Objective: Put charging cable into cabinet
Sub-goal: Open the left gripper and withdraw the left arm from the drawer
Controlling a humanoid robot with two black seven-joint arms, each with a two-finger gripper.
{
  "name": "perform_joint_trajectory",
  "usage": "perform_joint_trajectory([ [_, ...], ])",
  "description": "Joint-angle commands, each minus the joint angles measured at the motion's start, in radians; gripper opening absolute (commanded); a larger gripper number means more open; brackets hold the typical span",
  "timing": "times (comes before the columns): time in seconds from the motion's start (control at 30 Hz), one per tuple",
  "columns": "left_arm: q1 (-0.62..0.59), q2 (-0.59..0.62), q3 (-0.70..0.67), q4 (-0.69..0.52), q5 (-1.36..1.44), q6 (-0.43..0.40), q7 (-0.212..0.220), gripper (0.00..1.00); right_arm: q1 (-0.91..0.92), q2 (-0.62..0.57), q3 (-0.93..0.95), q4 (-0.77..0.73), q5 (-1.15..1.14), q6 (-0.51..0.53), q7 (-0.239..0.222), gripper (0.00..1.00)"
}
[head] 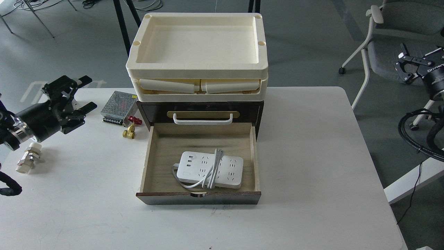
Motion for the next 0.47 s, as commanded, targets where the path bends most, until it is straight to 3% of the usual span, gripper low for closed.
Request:
perform_joint_trajectory([
  [0.0,-0.029,-0.047,-0.022,0.175,-0.046,0.000,0.000,0.99,0.000,0.003,0.009,0.060,0.000,0.000,0.002,1.00],
  [0.17,-0.139,-0.115,-0.058,0.333,-0.087,0.000,0.000,0.99,0.001,0.029,-0.008,0.082,-0.004,0.000,0.001,1.00],
  [0.43,-0.226,-0.113,-0.059,0.333,-0.130,0.000,0.000,0.99,-0.003,0.015,-0.001,0.080,-0.016,0.000,0.002,1.00],
])
